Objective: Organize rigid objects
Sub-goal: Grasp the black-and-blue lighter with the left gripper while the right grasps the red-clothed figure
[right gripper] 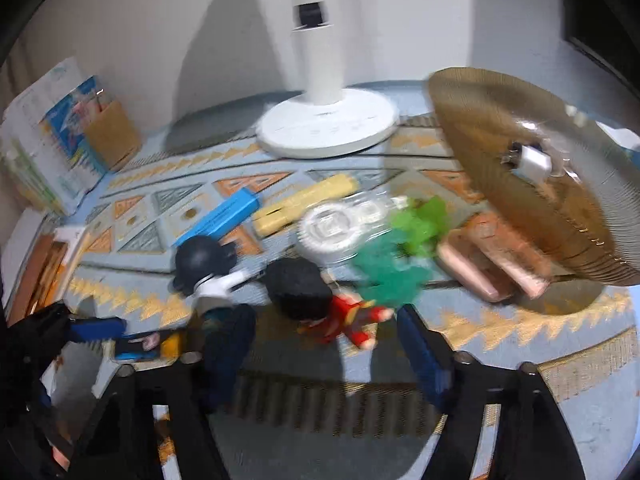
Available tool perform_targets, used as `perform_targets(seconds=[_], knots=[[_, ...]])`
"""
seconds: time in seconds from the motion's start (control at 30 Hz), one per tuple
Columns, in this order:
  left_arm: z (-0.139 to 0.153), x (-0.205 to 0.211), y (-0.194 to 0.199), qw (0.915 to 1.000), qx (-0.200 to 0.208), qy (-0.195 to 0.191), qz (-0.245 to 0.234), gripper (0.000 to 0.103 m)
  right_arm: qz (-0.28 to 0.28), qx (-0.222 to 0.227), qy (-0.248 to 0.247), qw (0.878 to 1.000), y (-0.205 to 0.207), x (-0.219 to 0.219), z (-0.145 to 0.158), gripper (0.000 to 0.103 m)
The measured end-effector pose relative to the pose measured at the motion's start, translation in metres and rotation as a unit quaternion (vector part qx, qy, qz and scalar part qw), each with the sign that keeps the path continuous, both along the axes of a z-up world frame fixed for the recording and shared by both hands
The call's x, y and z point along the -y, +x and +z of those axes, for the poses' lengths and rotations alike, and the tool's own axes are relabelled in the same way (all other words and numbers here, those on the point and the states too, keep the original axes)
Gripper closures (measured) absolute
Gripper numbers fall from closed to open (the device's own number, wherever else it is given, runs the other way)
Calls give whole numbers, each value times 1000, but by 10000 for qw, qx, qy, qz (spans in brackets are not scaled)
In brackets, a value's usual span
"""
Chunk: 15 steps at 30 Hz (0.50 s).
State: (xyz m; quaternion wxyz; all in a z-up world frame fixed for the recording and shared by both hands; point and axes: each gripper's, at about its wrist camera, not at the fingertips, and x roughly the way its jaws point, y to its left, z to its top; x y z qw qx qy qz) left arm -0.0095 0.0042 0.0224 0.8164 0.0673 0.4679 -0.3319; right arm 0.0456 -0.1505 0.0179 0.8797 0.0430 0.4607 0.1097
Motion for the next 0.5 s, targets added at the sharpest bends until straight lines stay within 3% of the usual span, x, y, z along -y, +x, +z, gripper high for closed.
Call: perform_targets(seconds=[0.1, 0.27, 0.3, 0.37, 0.4, 0.43, 0.5], knots=[[5, 2, -13, 9999, 11, -132, -97, 13, 627, -27, 511, 9967, -18, -12, 7, 42], [5, -7, 7, 9986, -33, -228, 482, 15, 353, 180, 18, 9992, -19, -6, 12, 42], [3, -8, 11, 9982, -82, -265, 536, 19, 316, 144, 34, 9994, -16, -4, 11, 42], [0, -6, 17, 9978, -170, -242, 591, 37, 283, 48, 33, 9996, -7, -5, 8, 42], [0, -5, 18, 9978, -126, -198, 627, 40, 287, 18, -55, 9996, -4, -8, 5, 43], [0, -3, 19, 9977, -80, -139, 663, 41, 322, 8, -129, 9994, -3, -11, 3, 45], [-1, 1, 22, 9976, -71, -128, 674, 43, 437, -47, -238, 9987, 1, -20, -3, 61]])
